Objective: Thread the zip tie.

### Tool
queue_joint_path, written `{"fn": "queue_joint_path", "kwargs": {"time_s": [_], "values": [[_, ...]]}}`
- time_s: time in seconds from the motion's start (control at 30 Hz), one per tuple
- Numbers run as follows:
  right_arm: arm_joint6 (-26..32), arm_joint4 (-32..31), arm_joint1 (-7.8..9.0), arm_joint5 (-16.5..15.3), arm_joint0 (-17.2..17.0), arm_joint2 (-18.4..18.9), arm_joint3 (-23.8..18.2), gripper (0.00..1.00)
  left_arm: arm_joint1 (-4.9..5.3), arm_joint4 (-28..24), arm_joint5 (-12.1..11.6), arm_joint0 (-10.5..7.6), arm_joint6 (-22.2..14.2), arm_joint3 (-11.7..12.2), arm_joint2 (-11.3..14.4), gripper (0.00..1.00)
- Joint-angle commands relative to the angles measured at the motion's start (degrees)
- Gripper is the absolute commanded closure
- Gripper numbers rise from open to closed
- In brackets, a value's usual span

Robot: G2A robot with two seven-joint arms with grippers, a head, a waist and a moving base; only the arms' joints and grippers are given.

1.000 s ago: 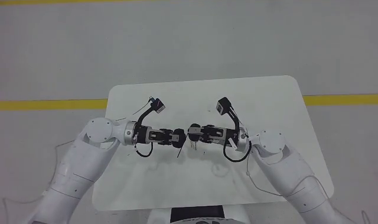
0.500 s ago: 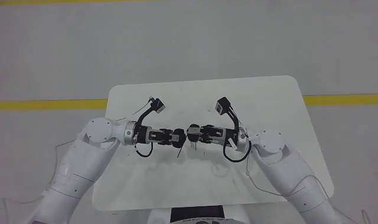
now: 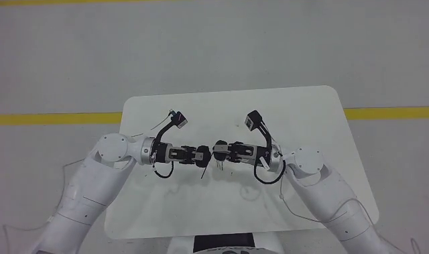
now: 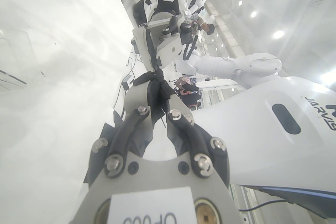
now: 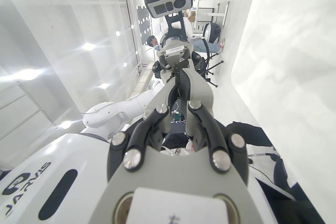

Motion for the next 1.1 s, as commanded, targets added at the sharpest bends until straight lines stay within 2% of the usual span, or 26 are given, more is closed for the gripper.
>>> {"fn": "queue_joint_path", "kwargs": {"time_s": [0.0, 0.3, 0.37, 0.63, 1.0, 1.07], "values": [[-0.16, 0.19, 0.03, -0.21, -0.07, 0.16, 0.03, 1.0, 0.0, 0.0, 0.0, 0.0, 0.0, 0.0, 0.0, 0.0], [-0.28, 0.92, 0.25, -0.99, -0.52, 0.96, 0.27, 1.0, 0.0, 0.0, 0.0, 0.0, 0.0, 0.0, 0.0, 0.0], [-0.44, 0.85, 0.33, -1.24, -0.72, 1.25, 0.18, 1.0, -0.01, 0.3, 0.23, 0.24, 1.41, -0.46, 0.14, 0.0], [-2.24, 2.29, 0.51, -1.37, -1.66, 2.63, 0.27, 1.0, 0.86, 0.16, 0.0, 2.3, 2.73, -1.96, -2.99, 0.0], [-2.24, 2.29, 0.51, -1.37, -1.66, 2.63, 0.27, 1.0, 0.86, 0.16, 0.0, 2.3, 2.73, -1.96, -2.99, 0.0], [-4.71, 2.78, 0.39, -1.85, -2.01, 2.82, -0.23, 1.0, 0.8, 0.66, 0.0, 2.69, 5.03, -2.24, -2.78, 0.0]]}}
